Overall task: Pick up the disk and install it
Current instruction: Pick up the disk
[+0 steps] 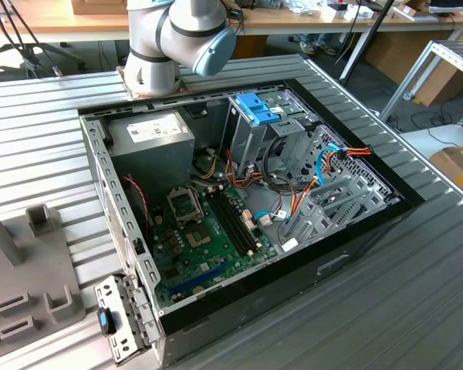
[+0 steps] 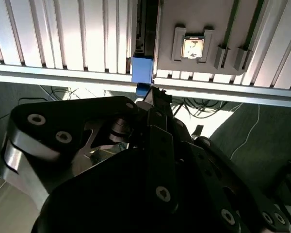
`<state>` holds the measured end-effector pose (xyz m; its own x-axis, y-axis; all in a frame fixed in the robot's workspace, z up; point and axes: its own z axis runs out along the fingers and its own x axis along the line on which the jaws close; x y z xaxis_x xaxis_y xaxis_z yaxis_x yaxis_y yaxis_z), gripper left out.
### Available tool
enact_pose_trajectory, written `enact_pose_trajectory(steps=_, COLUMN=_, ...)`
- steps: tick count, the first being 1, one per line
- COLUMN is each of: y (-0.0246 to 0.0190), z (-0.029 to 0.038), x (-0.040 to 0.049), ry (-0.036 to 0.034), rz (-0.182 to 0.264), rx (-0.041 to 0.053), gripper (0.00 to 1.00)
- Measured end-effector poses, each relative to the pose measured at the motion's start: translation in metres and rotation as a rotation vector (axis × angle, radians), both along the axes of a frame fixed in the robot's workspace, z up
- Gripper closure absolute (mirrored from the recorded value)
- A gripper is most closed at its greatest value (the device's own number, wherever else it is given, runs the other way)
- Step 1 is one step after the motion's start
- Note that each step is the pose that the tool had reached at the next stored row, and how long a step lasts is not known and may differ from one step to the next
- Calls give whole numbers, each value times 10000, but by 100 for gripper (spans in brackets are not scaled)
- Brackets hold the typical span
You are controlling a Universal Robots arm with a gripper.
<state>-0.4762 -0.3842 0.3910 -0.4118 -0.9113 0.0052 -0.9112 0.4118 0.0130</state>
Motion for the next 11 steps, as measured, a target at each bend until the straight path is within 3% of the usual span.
enact_pose_trajectory(steps=2, y=0, z=-1, x=0, ry=0, rz=744, rx=0, gripper=89)
enact_pose_trajectory(steps=9, y=0, z=-3, x=0, ry=0, rz=2215, rx=0, gripper=89)
enact_pose_trajectory(steps=11, y=0, z=-5, x=0, ry=0, rz=2929, rx=-1, gripper=89)
